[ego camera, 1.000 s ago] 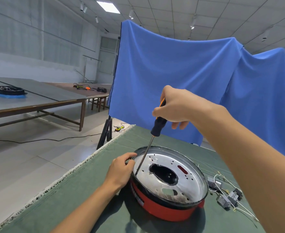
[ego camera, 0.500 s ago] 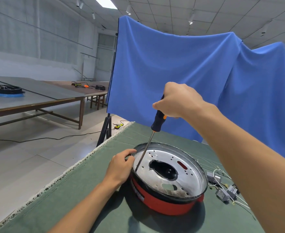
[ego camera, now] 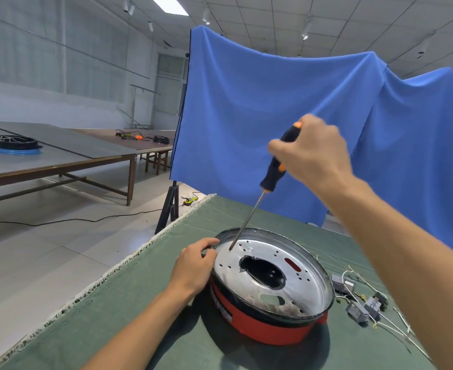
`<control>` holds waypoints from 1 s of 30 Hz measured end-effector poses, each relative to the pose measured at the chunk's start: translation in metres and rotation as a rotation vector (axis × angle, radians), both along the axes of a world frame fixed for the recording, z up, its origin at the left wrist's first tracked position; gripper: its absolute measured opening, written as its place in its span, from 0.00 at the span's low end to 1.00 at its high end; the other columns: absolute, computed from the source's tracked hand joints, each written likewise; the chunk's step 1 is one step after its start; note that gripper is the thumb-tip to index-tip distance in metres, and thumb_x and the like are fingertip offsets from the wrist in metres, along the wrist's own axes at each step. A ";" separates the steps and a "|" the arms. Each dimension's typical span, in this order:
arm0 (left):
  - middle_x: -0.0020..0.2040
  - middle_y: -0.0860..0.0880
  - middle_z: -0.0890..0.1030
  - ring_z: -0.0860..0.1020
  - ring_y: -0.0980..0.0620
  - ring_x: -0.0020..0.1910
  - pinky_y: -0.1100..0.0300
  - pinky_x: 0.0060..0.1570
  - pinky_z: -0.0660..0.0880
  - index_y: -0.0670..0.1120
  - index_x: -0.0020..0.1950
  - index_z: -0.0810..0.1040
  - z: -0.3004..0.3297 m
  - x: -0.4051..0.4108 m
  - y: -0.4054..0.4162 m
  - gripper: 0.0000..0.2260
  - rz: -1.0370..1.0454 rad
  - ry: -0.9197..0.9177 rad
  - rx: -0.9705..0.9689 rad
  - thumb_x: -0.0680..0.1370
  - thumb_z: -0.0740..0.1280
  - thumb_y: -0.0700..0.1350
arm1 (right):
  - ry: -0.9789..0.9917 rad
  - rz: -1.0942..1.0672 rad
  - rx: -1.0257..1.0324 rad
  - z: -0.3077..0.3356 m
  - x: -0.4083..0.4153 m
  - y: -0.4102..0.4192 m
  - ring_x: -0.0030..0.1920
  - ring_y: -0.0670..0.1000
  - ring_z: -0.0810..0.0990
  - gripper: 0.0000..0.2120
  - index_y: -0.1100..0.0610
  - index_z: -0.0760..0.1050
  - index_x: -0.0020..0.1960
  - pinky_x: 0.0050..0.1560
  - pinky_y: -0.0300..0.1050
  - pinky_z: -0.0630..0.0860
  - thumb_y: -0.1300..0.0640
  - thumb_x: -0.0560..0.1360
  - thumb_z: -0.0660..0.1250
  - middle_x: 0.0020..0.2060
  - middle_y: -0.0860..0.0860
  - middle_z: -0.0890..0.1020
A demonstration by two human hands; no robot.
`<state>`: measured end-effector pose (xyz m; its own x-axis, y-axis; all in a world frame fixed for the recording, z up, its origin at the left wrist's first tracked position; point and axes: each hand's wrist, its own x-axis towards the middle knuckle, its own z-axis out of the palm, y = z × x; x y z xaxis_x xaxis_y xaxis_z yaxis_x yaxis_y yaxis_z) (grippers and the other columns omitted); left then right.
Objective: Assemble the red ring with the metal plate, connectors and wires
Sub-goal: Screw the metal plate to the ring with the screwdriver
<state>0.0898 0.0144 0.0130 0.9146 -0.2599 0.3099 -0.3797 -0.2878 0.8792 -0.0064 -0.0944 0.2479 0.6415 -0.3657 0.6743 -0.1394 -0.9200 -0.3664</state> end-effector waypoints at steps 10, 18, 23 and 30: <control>0.59 0.53 0.79 0.75 0.53 0.59 0.54 0.60 0.72 0.54 0.61 0.77 -0.001 -0.005 -0.002 0.13 -0.024 0.084 -0.028 0.77 0.63 0.49 | 0.011 0.129 0.501 -0.033 -0.007 -0.060 0.33 0.55 0.84 0.13 0.55 0.68 0.36 0.45 0.58 0.82 0.63 0.65 0.73 0.40 0.57 0.80; 0.50 0.48 0.79 0.77 0.44 0.52 0.50 0.55 0.74 0.50 0.67 0.67 0.002 -0.006 -0.011 0.22 0.065 0.241 0.102 0.73 0.64 0.44 | 0.059 0.204 0.545 -0.138 -0.019 -0.090 0.41 0.53 0.82 0.12 0.53 0.71 0.44 0.36 0.45 0.81 0.64 0.68 0.73 0.43 0.52 0.83; 0.43 0.51 0.82 0.79 0.44 0.48 0.50 0.51 0.76 0.52 0.54 0.77 0.006 -0.008 -0.012 0.15 0.057 0.239 0.049 0.68 0.62 0.43 | 0.320 0.147 0.268 -0.168 -0.025 -0.110 0.45 0.52 0.81 0.19 0.44 0.71 0.56 0.40 0.44 0.78 0.59 0.69 0.70 0.50 0.44 0.84; 0.40 0.36 0.82 0.80 0.41 0.38 0.48 0.45 0.78 0.45 0.41 0.82 0.011 -0.001 -0.013 0.19 0.012 0.341 -0.195 0.67 0.58 0.25 | 0.419 -0.111 -0.028 -0.181 -0.022 -0.113 0.45 0.51 0.74 0.08 0.44 0.72 0.43 0.39 0.44 0.65 0.52 0.65 0.66 0.40 0.44 0.74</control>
